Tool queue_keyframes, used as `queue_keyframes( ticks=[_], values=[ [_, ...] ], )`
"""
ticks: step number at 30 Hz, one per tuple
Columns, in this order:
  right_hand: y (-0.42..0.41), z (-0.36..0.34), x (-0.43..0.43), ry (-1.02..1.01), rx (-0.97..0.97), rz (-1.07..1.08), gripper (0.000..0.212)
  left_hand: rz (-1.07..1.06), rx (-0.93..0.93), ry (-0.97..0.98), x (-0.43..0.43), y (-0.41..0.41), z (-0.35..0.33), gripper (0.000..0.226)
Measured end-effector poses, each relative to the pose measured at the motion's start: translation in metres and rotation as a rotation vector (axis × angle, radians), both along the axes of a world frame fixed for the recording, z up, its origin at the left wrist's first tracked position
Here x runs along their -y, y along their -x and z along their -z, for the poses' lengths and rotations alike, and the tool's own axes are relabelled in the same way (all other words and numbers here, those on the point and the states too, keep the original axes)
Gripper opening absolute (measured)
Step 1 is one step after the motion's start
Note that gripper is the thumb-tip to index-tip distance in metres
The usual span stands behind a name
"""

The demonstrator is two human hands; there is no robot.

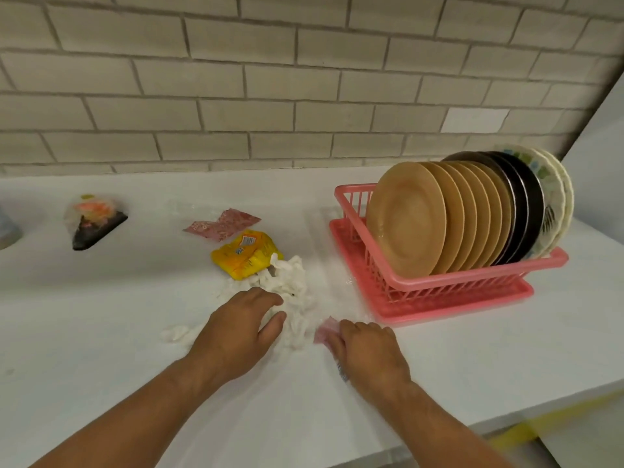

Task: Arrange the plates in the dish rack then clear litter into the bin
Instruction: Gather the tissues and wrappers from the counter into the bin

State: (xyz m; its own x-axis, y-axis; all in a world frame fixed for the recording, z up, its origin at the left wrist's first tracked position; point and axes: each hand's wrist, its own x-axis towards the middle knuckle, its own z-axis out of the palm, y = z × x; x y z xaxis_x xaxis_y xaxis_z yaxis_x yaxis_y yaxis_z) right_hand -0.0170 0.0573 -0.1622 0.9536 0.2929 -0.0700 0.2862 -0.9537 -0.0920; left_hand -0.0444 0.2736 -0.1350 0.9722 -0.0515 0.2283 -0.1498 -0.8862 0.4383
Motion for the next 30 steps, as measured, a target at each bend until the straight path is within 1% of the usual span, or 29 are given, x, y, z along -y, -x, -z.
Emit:
queue_keyframes(
  ticks=[2,4,7,8,9,11,13,15,17,18,19,21,22,25,27,29,30],
  values=[
    [-0.001,-0.006,0.002,-0.063,0.045,0.004,0.037,0.012,0.012,-0.001,0.001,-0.003,0.0,0.047],
    [-0.002,-0.011,0.005,-0.115,0.045,0.027,0.032,0.021,0.039,0.009,0.002,-0.006,0.001,0.058],
    [0.001,-0.019,0.007,-0.214,0.034,0.064,0.02,0.003,0.055,0.017,0.003,-0.008,0.001,0.064],
    [0.002,-0.021,0.007,-0.212,0.031,0.054,0.014,-0.002,0.053,0.014,0.003,-0.008,0.001,0.065],
    [0.003,-0.024,0.006,-0.205,0.007,0.053,0.014,-0.008,0.05,0.012,0.003,-0.007,0.001,0.065],
    [0.004,-0.033,0.005,-0.156,-0.035,0.055,0.024,-0.017,0.042,0.011,0.003,-0.007,0.001,0.062],
    [0.003,-0.041,0.005,-0.046,0.005,0.048,0.037,-0.025,0.033,0.006,0.004,-0.005,0.002,0.06],
    [0.005,-0.049,0.007,0.006,0.033,0.023,0.047,-0.021,0.032,-0.018,0.006,-0.001,0.002,0.063],
    [0.006,-0.056,0.009,0.006,0.037,-0.007,0.058,0.015,0.038,-0.084,0.012,0.004,0.003,0.065],
    [0.006,-0.059,0.009,0.016,0.028,-0.022,0.06,0.04,0.015,-0.146,0.017,0.006,0.002,0.069],
    [0.007,-0.061,0.01,0.033,0.012,-0.04,0.054,0.056,-0.029,-0.232,0.022,0.006,0.001,0.075],
    [0.011,-0.066,0.01,0.083,-0.002,-0.08,0.032,0.051,-0.11,-0.423,0.033,0.001,-0.001,0.083],
    [0.013,-0.067,0.011,0.094,-0.006,-0.092,0.027,0.036,-0.125,-0.498,0.04,-0.004,-0.002,0.08],
    [0.016,-0.065,0.019,0.059,-0.035,-0.052,0.047,-0.011,-0.152,-0.637,0.057,-0.015,0.0,0.055],
    [0.015,-0.062,0.025,0.013,-0.028,-0.039,0.043,-0.004,-0.161,-0.67,0.061,-0.016,0.011,0.039],
    [0.012,-0.059,0.031,-0.072,-0.026,-0.046,0.042,0.057,-0.1,-0.672,0.06,-0.014,0.02,0.024],
    [0.01,-0.058,0.035,-0.107,-0.036,-0.052,0.041,0.082,-0.029,-0.64,0.058,-0.015,0.024,0.016]
  ],
)
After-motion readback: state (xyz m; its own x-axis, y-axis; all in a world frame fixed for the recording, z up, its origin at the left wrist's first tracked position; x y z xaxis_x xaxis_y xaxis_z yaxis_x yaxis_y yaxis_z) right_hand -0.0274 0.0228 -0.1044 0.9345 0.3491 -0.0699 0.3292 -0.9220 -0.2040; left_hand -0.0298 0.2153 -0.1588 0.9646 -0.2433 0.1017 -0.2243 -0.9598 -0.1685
